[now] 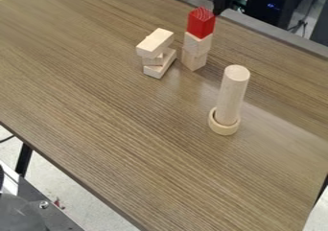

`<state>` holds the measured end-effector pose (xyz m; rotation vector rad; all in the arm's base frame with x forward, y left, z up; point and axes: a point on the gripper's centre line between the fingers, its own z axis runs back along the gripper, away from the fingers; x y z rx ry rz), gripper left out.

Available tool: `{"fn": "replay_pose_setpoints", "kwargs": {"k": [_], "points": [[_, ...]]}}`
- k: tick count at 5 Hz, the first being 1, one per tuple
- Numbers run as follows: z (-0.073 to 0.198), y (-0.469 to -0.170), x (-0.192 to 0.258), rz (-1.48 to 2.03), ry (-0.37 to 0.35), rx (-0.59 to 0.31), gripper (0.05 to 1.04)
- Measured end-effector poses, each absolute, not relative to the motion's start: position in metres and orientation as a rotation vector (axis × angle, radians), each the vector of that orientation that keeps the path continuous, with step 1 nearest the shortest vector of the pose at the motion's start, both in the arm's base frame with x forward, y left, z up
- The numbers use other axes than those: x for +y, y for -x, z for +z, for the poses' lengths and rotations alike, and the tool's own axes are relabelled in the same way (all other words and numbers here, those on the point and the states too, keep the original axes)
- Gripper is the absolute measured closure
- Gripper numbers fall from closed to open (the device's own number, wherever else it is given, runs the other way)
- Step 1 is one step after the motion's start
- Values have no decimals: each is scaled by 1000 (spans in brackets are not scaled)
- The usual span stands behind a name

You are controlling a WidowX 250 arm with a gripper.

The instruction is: Remove a block from the rectangular tower and put it on the left

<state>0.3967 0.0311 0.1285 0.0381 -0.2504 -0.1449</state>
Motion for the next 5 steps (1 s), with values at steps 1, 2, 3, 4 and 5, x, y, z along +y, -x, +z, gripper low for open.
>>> {"fn": "replay_pose_setpoints", "kwargs": {"k": [1, 2, 3, 4, 5], "points": [[115, -394, 31, -142, -32, -211, 83], [92, -378, 38, -108, -39, -160, 83], [94, -368, 43, -84, -50, -174, 83], [93, -361, 48, -62, -53, -178, 83], [86, -355, 53, -38, -70, -170, 83]]}}
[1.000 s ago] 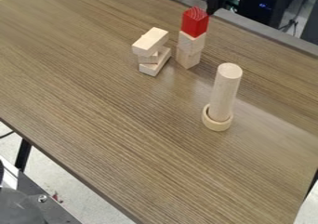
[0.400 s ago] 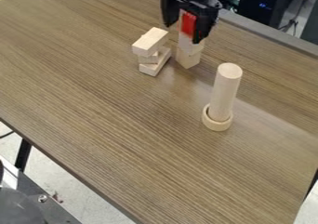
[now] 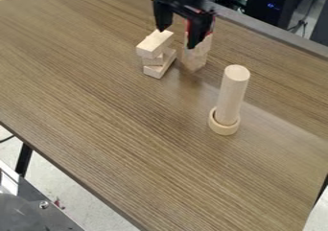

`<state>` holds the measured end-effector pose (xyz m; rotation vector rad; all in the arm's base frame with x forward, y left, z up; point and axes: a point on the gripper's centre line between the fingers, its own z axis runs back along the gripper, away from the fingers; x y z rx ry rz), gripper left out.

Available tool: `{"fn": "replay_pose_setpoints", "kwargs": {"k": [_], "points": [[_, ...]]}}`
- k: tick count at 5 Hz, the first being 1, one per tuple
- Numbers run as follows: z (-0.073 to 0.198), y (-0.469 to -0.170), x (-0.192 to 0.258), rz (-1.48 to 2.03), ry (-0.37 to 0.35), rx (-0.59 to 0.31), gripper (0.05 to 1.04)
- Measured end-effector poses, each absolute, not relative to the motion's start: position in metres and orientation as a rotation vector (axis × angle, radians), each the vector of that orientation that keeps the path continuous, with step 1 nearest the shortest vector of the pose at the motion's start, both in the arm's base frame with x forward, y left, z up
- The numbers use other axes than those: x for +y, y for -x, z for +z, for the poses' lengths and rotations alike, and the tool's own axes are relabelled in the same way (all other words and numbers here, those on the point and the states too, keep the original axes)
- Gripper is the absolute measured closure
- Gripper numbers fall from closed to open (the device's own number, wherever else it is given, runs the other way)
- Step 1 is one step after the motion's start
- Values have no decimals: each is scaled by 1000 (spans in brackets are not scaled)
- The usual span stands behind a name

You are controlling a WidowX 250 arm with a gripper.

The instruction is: Remove a block from the rectangular tower and put it on the left

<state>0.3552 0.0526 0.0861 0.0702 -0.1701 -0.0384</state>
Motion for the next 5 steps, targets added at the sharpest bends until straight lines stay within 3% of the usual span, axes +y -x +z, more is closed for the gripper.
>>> {"fn": "replay_pose_setpoints", "kwargs": {"k": [3, 5], "points": [[72, -344, 77, 62, -53, -168, 83], [78, -338, 88, 83, -52, -180, 83]]}}
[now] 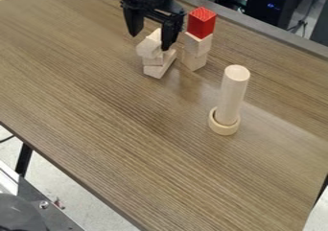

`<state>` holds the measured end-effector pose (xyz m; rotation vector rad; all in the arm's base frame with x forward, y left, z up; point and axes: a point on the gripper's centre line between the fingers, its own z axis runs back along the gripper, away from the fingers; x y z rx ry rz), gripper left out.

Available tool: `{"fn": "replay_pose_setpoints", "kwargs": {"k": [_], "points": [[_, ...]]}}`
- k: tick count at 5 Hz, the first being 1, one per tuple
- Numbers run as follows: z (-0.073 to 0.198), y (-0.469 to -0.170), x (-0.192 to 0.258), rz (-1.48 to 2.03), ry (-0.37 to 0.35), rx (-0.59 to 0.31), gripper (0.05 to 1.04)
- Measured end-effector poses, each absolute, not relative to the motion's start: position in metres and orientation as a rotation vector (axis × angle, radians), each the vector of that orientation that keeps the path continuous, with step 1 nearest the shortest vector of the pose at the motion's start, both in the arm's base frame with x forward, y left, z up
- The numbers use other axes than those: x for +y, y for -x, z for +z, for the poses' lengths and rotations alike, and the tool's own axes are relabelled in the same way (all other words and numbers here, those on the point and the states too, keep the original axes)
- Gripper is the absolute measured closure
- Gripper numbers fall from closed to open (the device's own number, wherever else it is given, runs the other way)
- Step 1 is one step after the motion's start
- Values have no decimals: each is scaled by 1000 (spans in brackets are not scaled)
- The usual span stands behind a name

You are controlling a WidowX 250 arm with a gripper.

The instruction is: Remove a block from the rectangular tower and put it on the left

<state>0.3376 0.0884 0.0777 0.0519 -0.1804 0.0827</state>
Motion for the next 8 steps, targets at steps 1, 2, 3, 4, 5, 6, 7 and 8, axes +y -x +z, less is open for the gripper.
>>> {"fn": "replay_pose_setpoints", "kwargs": {"k": [1, 2, 3, 4, 5, 6, 7, 8], "points": [[78, -337, 92, 85, -48, -181, 83], [78, -336, 95, 93, -41, -183, 83], [70, -335, 96, 99, -13, -169, 83], [60, -337, 96, 112, 53, -174, 83], [53, -340, 96, 96, 140, -202, 114], [53, -344, 97, 91, 166, -237, 387], [52, -346, 99, 81, 165, -242, 520], [52, -348, 97, 66, 175, -256, 521]]}}
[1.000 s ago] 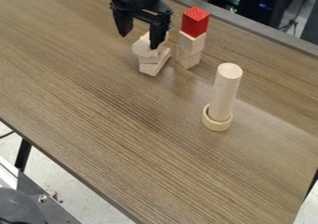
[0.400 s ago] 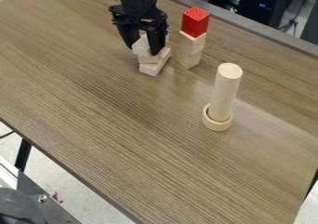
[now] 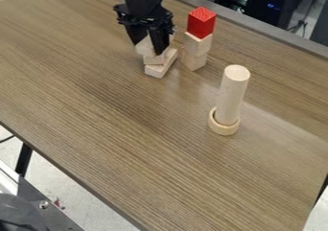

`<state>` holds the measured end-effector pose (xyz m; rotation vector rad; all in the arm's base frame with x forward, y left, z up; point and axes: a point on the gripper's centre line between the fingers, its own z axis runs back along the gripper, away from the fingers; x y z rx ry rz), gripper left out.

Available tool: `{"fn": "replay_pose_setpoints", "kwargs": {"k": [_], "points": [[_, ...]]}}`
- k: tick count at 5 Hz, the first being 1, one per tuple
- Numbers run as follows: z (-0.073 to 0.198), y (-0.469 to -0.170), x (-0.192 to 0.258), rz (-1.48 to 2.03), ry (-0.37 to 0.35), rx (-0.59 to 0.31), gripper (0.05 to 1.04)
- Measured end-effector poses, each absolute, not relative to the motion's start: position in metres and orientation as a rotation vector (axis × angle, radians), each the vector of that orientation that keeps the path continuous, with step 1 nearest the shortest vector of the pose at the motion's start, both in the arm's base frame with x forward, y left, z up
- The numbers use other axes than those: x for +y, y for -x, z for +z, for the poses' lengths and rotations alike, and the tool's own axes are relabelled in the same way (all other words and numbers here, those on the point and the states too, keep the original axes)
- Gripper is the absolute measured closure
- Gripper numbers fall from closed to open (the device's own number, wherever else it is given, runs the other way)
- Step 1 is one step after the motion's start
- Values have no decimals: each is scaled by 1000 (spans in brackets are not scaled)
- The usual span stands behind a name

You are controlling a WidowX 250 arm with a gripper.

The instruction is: Remove a block from the rectangular tower and put it on the left

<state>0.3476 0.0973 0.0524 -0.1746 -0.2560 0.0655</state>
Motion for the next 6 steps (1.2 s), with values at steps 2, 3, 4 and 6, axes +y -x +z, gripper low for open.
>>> {"fn": "replay_pose_setpoints", "kwargs": {"k": [2, 3, 4, 6], "points": [[52, -349, 100, 64, 210, -300, 521], [54, -349, 103, 59, 217, -328, 521], [66, -350, 109, 65, 195, -370, 521], [70, -345, 131, 81, 115, -374, 521]]}}
